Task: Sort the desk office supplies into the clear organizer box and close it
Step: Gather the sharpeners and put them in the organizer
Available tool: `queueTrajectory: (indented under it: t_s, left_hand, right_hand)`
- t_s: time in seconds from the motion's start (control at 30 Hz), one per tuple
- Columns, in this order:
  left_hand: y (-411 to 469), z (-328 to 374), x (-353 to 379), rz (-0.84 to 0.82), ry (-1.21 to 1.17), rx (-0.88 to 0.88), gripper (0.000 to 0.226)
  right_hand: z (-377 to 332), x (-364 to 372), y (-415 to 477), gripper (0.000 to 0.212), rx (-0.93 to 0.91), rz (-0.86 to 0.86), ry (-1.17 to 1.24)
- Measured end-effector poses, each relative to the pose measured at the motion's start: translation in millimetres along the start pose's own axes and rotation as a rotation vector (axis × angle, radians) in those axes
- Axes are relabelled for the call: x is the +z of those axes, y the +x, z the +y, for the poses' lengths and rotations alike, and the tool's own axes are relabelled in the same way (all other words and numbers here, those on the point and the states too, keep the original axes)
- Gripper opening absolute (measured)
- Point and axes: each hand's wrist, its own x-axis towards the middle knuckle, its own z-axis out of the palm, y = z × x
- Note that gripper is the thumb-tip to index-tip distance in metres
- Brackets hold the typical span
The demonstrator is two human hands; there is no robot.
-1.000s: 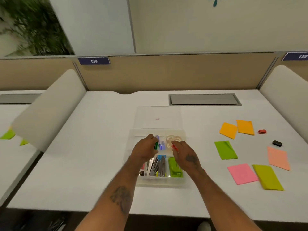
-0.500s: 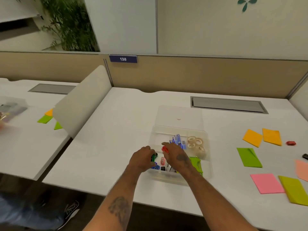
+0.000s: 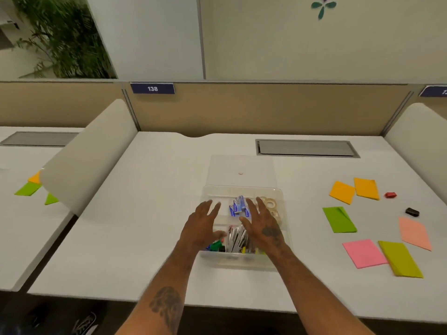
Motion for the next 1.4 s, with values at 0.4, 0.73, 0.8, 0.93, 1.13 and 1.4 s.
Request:
queueTrajectory:
  t_s: [0.4,0.73,0.8,0.93,1.13,1.4]
  left_hand:
    - [99,144,31,0.01,0.026,0.24,0.077]
    - [197,296,77,-0.071,0.037,0.37,0.077]
    - [213,328,87,-0.083,0.047,0.406,0.077]
    - [241,388,105,-0.11,0.061,0.46,0.077]
    - [281,450,125,-0.161,0.101,0.506,0.075]
    - [319,499,164,-0.268,0.077,0.54,0.068]
  right_hand:
    - [145,-73,-31,0.068,0.401,0.168,-0.184]
    - [305,-135,-36,0.079,0.572,0.131,-0.251]
    - [334,-146,-38,0.079,0.582,0.138,-0.266]
    - [389,-163,-40,0.07,0.597,0.138,-0.266]
    - [449,-167,-33,0.074,0.607,0.07,-0.291]
    - [489,-167,-10,0.057,0.548,-0.018,-0.285]
